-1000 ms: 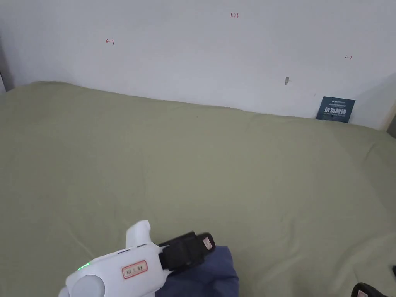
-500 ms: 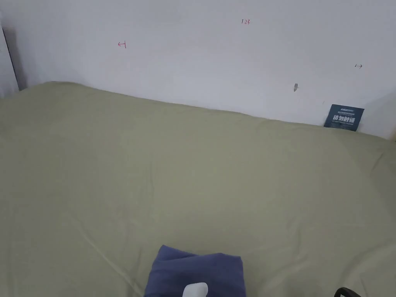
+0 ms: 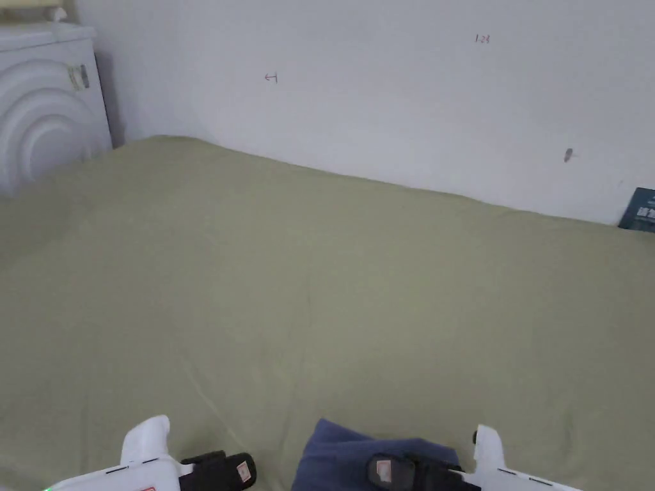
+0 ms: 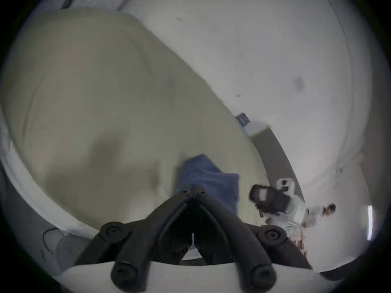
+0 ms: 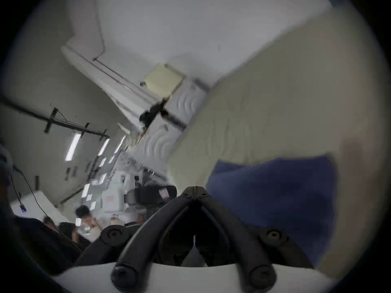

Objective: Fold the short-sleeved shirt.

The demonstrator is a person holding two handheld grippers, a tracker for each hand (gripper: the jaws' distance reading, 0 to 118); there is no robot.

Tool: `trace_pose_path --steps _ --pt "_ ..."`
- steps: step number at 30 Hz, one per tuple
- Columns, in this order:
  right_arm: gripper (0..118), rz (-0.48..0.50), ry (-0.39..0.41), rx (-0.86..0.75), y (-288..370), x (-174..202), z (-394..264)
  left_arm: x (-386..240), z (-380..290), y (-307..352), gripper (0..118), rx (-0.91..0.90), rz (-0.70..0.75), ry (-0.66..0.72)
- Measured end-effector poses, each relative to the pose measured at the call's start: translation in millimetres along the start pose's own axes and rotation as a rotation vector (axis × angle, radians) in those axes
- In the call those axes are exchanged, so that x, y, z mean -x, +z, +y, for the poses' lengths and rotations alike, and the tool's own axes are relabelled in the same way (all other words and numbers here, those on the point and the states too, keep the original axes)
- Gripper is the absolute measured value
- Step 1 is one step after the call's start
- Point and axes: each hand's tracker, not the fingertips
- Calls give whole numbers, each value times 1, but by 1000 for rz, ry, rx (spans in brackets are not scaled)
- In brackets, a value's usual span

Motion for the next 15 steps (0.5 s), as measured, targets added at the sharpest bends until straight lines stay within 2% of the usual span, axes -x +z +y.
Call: trace_pose_path --steps 1,2,4,5,6,7,8,11,15 --pt "0 -46 0 23 -10 -13 0 5 0 -2 8 13 16 11" --pt "0 -68 -39 53 -17 -28 -1 8 -2 -4 30 15 31 15" --pt "0 -106 -214 48 -17 -58 -6 7 -6 -8 76 24 19 13" --pt "0 -9 -261 -49 -11 -61 -11 8 -8 -10 86 45 -14 26" --pt "0 13 -240 -102 -6 -58 -11 8 -9 -12 86 61 -36 34" --pt "0 -33 -191 -99 -5 -55 -12 7 -10 -13 86 66 -76 45" --pt "0 -28 -155 -64 -6 -53 -14 5 -13 -14 86 67 -106 55" --pt "0 -23 -155 -60 -4 -51 -14 1 -14 -32 87 67 -173 82" --pt "0 -2 -152 -71 -4 -54 -16 -4 -21 -76 87 156 -133 104"
